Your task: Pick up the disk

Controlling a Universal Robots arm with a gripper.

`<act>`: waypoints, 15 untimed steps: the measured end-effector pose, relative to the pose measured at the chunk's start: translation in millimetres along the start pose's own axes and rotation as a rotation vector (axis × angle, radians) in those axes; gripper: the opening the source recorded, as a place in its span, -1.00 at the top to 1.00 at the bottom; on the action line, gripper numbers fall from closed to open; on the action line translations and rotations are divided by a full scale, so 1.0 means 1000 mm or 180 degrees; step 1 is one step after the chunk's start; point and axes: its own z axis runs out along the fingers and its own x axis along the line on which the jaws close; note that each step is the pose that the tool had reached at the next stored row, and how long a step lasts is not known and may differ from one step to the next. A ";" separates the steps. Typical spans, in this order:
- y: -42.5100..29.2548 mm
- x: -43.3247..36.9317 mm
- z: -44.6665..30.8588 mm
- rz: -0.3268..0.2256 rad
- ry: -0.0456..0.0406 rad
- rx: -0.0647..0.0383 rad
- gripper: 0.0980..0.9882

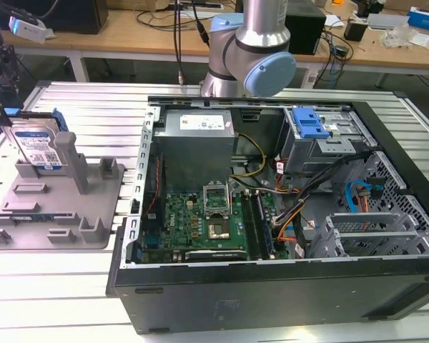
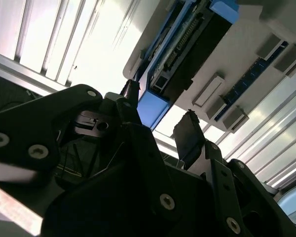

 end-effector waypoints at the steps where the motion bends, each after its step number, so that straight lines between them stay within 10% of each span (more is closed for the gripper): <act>1: 0.0000 -0.0003 0.0008 0.0000 0.0000 0.0000 -0.03; 15: -0.0005 -0.0025 0.0133 0.0000 0.0000 0.0000 -0.03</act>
